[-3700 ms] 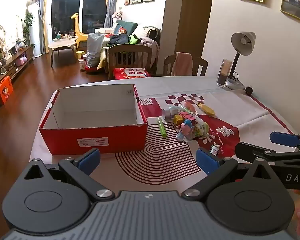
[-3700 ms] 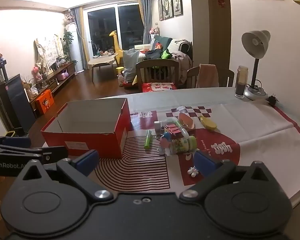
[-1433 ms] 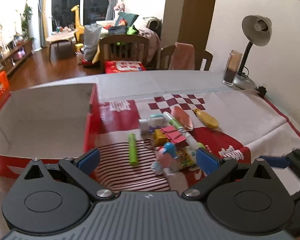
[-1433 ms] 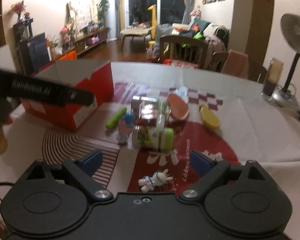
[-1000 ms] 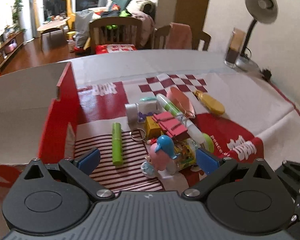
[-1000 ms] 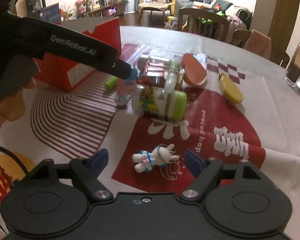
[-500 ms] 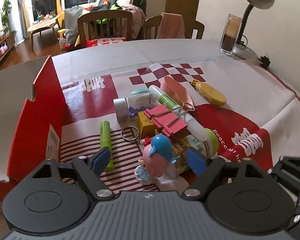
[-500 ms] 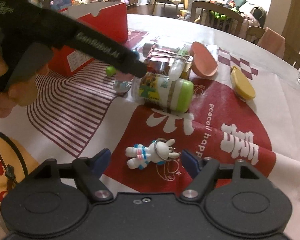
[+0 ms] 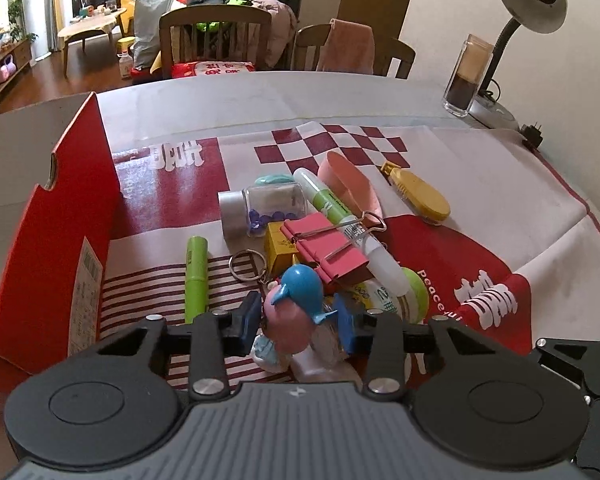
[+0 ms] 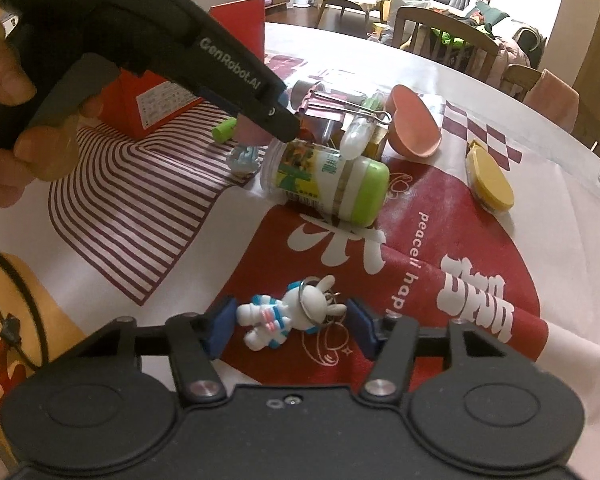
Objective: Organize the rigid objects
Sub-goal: 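Grasp the pink-and-blue doll with the left tool while the right tool grasps the white rabbit keychain, then carry the doll and rabbit into the white box and open both tools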
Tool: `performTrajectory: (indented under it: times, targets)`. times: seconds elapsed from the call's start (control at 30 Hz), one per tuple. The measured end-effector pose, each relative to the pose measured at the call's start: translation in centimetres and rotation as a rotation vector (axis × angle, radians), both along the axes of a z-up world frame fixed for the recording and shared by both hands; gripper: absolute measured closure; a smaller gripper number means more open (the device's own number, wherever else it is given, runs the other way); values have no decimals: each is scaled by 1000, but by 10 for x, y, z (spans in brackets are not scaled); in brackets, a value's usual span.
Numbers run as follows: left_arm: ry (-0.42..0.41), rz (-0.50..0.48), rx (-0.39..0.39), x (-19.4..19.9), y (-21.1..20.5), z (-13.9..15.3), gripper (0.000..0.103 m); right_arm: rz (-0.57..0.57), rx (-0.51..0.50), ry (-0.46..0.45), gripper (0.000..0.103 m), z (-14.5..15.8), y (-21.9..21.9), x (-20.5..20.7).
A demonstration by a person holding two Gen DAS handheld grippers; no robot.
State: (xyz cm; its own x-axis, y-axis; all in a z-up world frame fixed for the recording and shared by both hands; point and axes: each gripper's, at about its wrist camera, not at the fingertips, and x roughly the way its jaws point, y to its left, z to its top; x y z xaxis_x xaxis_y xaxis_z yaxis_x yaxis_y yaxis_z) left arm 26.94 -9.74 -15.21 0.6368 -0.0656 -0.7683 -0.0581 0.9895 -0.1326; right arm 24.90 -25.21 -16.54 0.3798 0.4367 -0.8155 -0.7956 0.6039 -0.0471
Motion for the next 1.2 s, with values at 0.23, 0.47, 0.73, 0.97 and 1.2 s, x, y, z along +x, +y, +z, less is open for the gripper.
performTrajectory:
  times: [0.23,0.47,0.73,0.97,1.2]
  targets:
    - [12,49,13,-4,3,3,67,-14,29,19,44,10,-10,1]
    - [19,125,-3,-20,12,11,67,-11,72,6,44,33,-20,0]
    - [14,210,-33,-43,27,42,67,25,110,-7,44,66,-14,3]
    - [-25,220,-44,-58,48,80,67,73,131,-23,44,97,6,7]
    - [-39,214,-70,-70,81,100,67,99,146,-58,44,126,41,7]
